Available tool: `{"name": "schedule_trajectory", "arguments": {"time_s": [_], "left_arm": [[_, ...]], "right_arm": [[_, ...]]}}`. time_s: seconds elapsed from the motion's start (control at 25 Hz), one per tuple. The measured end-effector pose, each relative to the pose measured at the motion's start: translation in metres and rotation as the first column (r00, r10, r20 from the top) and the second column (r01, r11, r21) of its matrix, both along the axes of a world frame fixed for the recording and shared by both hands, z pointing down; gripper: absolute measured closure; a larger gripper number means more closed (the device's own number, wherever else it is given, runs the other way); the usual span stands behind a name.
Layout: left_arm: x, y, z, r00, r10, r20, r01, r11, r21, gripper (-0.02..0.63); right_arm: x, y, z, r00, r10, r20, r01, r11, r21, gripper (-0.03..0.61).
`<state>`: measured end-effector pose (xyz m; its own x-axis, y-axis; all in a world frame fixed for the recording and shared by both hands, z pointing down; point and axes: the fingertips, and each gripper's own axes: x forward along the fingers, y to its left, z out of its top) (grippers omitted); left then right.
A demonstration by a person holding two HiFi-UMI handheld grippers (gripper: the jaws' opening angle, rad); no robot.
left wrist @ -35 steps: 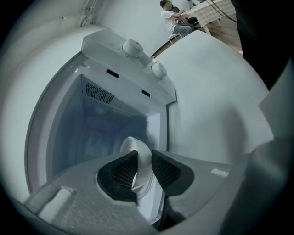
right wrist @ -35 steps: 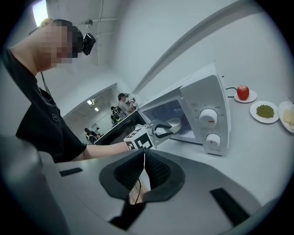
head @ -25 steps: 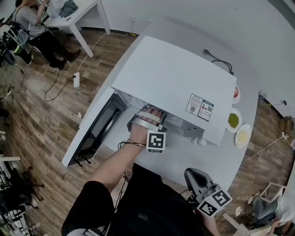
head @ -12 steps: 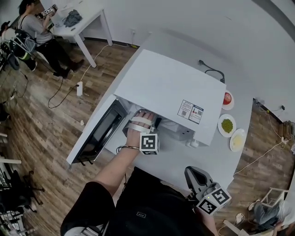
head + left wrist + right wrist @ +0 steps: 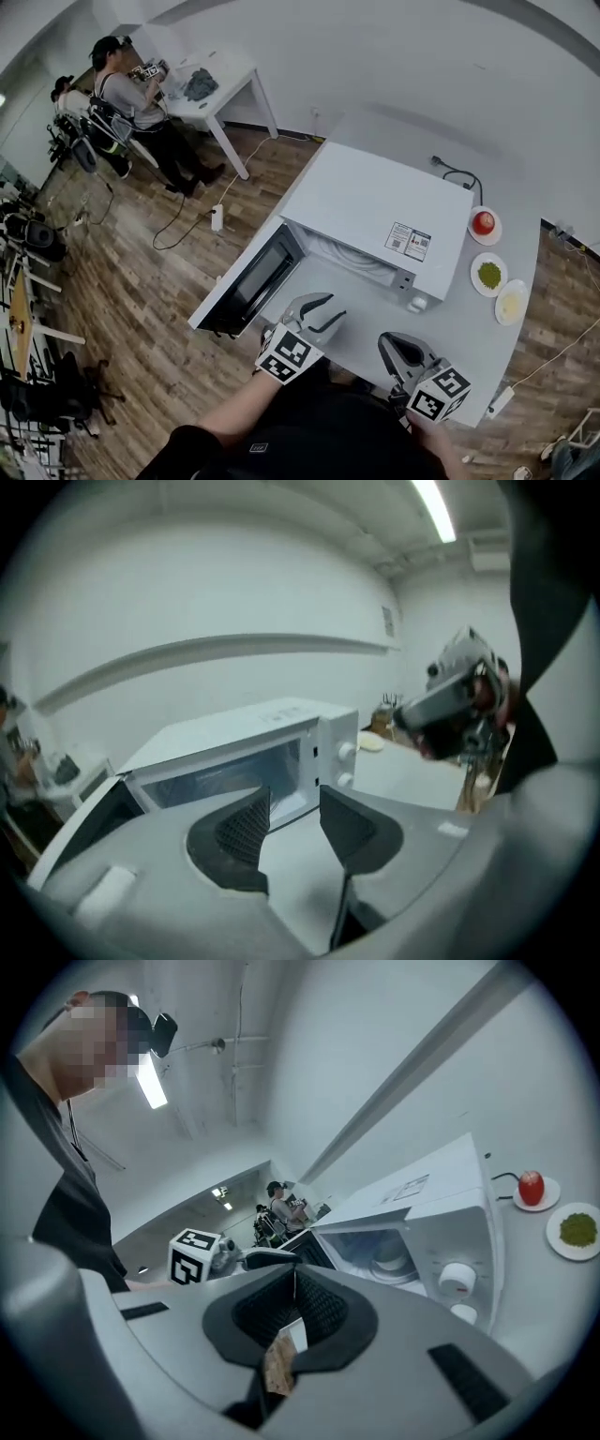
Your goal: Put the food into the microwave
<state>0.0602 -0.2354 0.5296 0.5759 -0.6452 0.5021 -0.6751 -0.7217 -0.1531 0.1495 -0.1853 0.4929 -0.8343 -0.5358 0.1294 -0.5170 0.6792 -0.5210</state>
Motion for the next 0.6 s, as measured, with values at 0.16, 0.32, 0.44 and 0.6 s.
{"name": "schedule_trajectory", "arguments": {"time_s": [0.16, 0.32, 0.44, 0.6], "left_arm": [[-0.014, 0.02, -0.043, 0.972, -0.023, -0.232, 0.019, 1.0, -0.022, 0.497], [-0.034, 0.035, -0.068, 0.934, -0.013, -0.356, 0.01, 1.0, -0.009, 0.529], [-0.048, 0.05, -0.081, 0.895, 0.041, -0.444, -0.055, 0.998, -0.017, 0.557], [-0.065, 0.066, -0.103, 0.825, 0.162, -0.541, -0.172, 0.985, 0.033, 0.592]], "right_arm": [[-0.03, 0.0, -0.021, 0.999, -0.034, 0.0, 0.034, 0.997, 0.071, 0.563], [-0.056, 0.008, -0.025, 0.998, -0.011, -0.056, 0.016, 0.996, 0.084, 0.563], [-0.083, 0.015, -0.029, 0.996, 0.022, -0.09, -0.015, 0.997, 0.077, 0.563], [-0.116, 0.02, -0.037, 0.989, 0.078, -0.127, -0.066, 0.993, 0.098, 0.563]]}}
